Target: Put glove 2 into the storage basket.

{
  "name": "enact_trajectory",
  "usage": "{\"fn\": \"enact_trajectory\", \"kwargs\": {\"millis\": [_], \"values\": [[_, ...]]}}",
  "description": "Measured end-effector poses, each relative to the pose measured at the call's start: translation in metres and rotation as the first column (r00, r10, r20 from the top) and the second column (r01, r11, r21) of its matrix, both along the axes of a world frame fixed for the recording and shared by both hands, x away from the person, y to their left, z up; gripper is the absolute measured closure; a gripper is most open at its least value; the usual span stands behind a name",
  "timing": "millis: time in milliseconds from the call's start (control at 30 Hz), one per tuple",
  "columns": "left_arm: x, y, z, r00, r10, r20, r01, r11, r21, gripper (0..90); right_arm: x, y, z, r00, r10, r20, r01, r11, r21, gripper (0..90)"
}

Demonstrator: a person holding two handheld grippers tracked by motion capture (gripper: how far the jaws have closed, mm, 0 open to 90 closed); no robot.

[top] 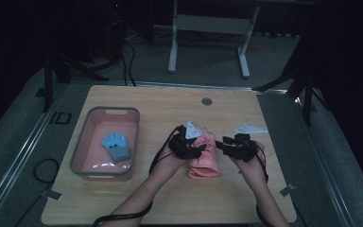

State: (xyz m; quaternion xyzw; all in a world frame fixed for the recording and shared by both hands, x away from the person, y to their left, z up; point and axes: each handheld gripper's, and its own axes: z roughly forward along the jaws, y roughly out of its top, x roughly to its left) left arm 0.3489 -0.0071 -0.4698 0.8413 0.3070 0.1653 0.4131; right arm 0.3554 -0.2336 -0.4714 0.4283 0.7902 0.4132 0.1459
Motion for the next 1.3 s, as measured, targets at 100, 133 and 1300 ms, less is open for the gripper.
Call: {"fn": "enact_trajectory", "kwargs": {"millis": [100,133,1300], "values": [[0.005,0.000,-0.013,0.9997,0.011,-0.022,-0.010,0.9998,0.019,37.3,0.002,0.003,-0.006,0.9997,-0.007,-0.024,0.008,1.000,0.022,51.4],[0.006,0.001,-0.016,0.9993,0.019,-0.032,-0.019,0.9998,0.007,36.7,0.003,0.003,-0.008,0.9996,-0.001,-0.030,0.002,1.000,0.026,49.8],[0.032,0.014,-0.061,0.9141,0.017,-0.405,-0.099,0.9785,-0.181,64.9,0.028,0.011,-0.061,0.9340,0.035,-0.356,0.030,0.984,0.177,73.3]]}}
